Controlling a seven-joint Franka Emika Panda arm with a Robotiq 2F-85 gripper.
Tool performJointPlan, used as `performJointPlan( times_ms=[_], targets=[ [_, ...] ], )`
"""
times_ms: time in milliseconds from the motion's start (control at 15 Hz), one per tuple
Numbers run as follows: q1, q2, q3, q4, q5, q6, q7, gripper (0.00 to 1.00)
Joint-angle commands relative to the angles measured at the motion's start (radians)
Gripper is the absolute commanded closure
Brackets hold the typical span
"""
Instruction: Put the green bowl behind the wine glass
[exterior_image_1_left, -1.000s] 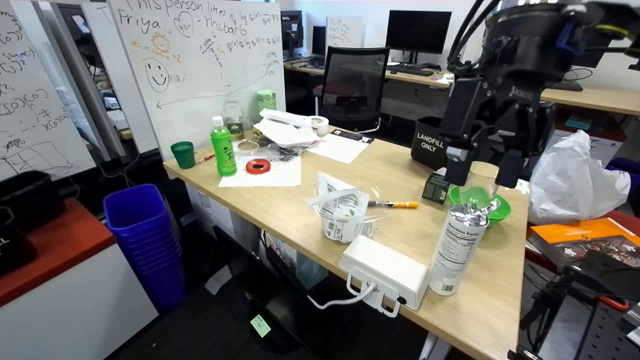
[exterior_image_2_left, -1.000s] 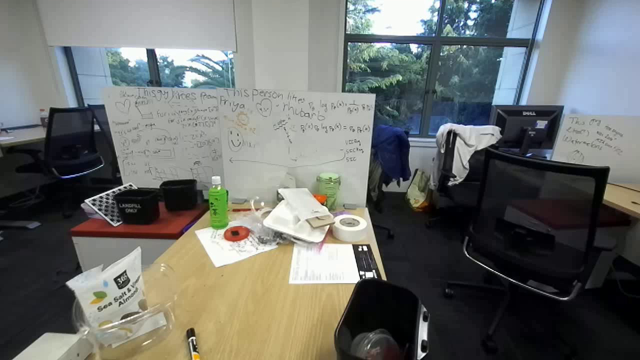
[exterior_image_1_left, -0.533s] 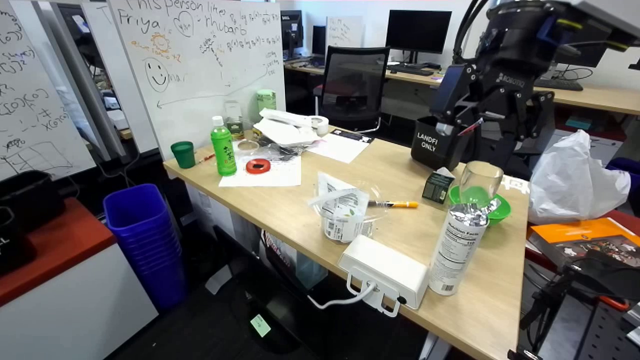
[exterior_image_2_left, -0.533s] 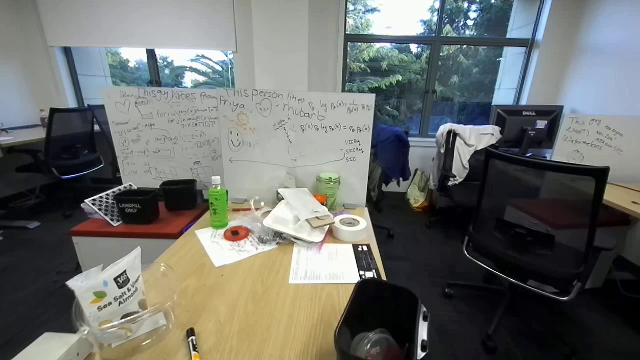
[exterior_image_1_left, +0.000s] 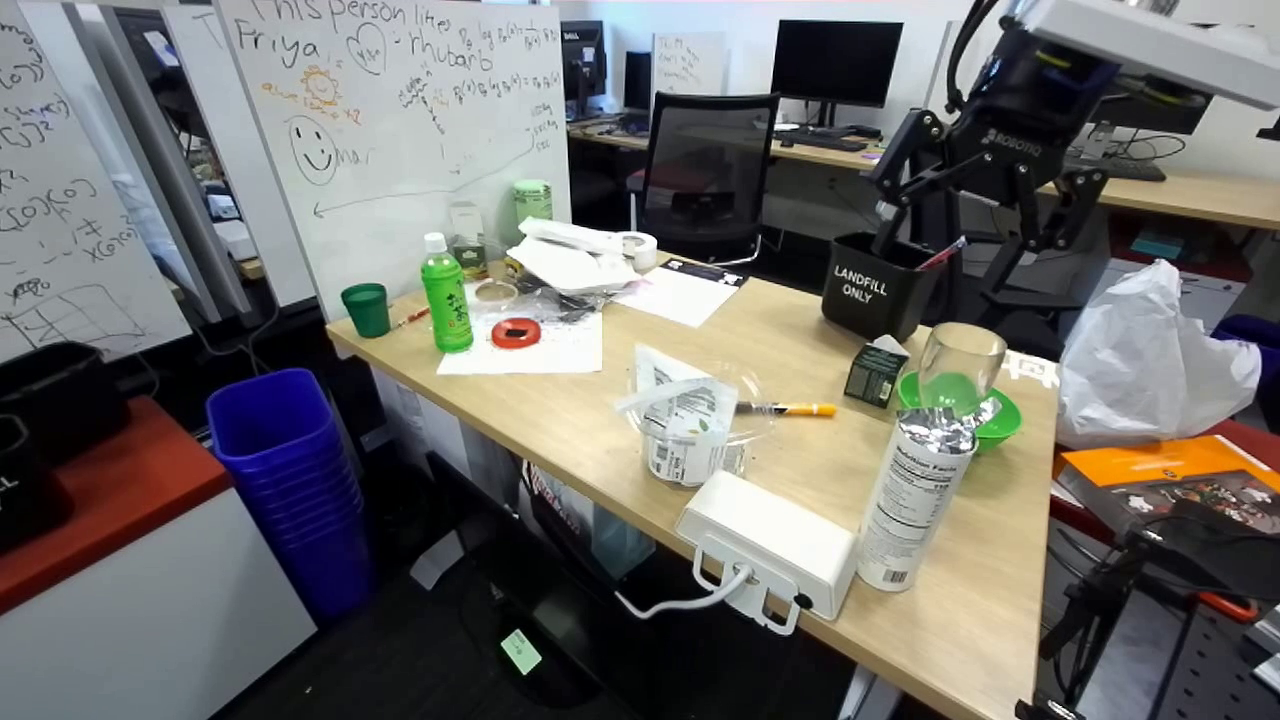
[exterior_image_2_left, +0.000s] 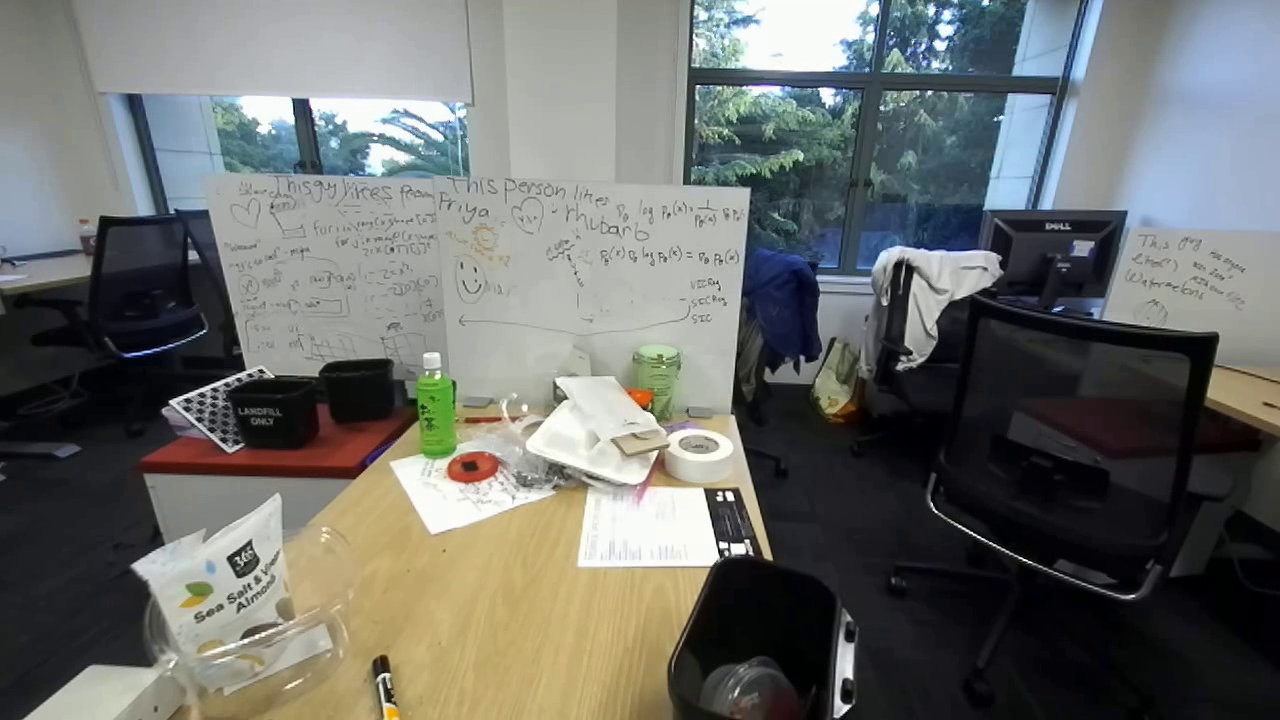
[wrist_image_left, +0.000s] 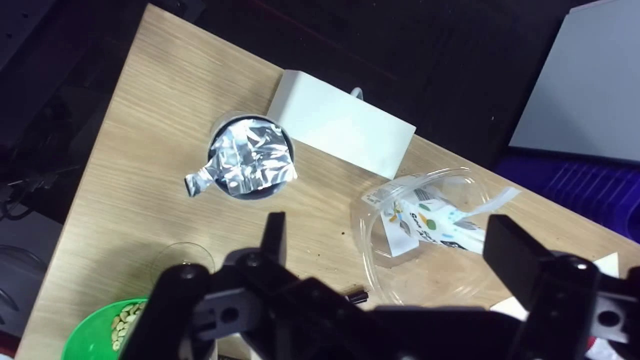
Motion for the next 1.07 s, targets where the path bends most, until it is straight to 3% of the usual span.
performJointPlan(
  times_ms=[0,267,467,1000],
  targets=[
    [0.010,-0.002,-0.008,0.000,-0.006,0.001,0.014,0.00],
    [0.010,-0.005,-0.004,-0.001,-0.007,0.003,0.025,0.00],
    [-0.055,0.005,-0.007,0.003,-0.042,0.077,0.160,0.00],
    [-0.262,0.093,-0.119,0.021,-0.219,0.167,0.441,0.00]
  ],
)
